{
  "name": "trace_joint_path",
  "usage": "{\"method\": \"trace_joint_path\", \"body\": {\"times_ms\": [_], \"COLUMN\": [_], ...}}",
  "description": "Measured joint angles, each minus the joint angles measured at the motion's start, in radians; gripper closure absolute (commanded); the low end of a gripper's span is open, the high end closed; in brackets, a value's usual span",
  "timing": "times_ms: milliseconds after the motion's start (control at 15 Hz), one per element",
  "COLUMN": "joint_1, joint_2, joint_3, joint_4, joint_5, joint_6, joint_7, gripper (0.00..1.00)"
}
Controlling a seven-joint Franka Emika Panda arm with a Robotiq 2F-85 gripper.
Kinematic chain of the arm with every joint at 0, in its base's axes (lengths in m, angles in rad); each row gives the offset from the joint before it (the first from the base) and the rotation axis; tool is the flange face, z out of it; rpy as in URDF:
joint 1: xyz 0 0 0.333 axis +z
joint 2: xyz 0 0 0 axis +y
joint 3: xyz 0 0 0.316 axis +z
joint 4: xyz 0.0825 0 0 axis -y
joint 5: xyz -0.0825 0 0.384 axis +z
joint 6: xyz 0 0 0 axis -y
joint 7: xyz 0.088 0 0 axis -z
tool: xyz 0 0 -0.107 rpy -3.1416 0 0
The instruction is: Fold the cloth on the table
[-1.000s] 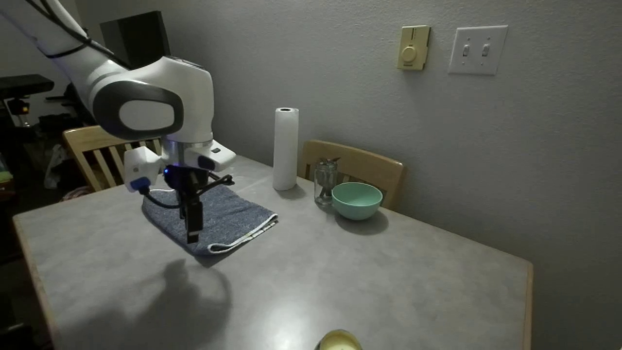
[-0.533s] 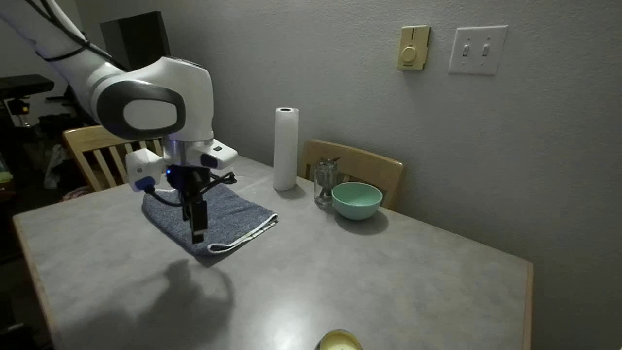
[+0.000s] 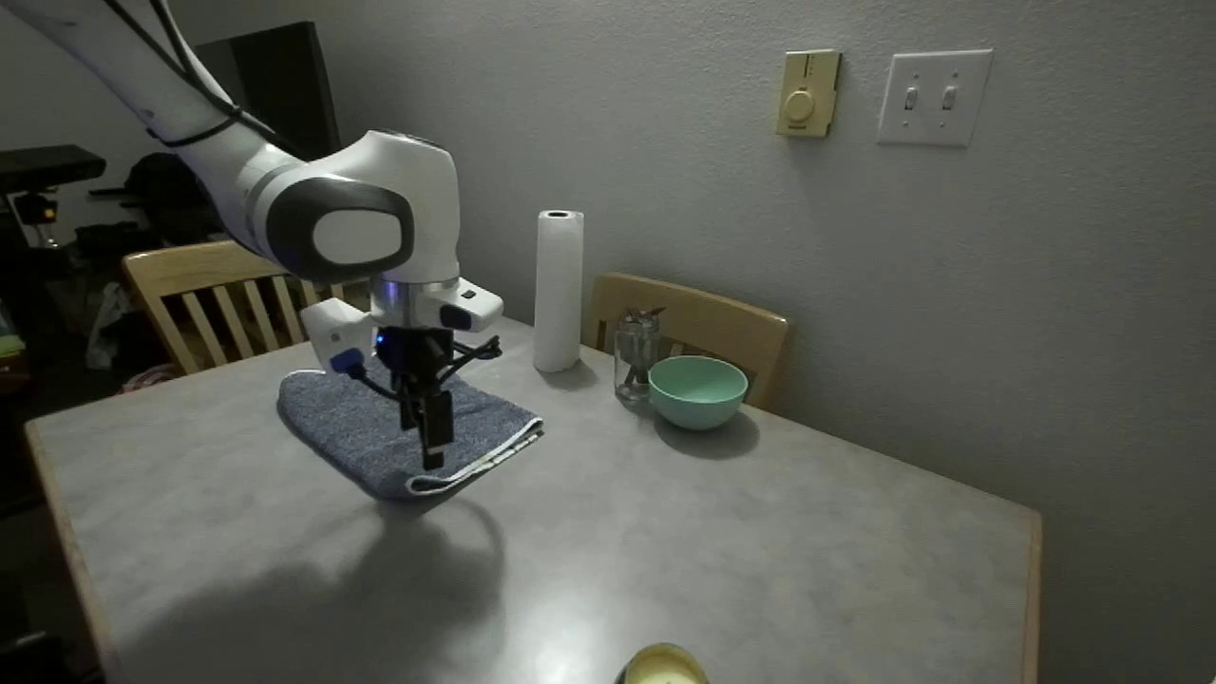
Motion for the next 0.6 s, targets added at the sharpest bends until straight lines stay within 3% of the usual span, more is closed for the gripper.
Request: {"method": "trace_joint_path", "body": {"times_ms": [600], "joint_1": [0.004], "joint_2": [0.022], "joint_3": [-0.002], "joint_4": [0.019], "joint_5": [-0.002], "joint_6": [0.018], "joint_7": [-0.002], "gripper": [0.00]}}
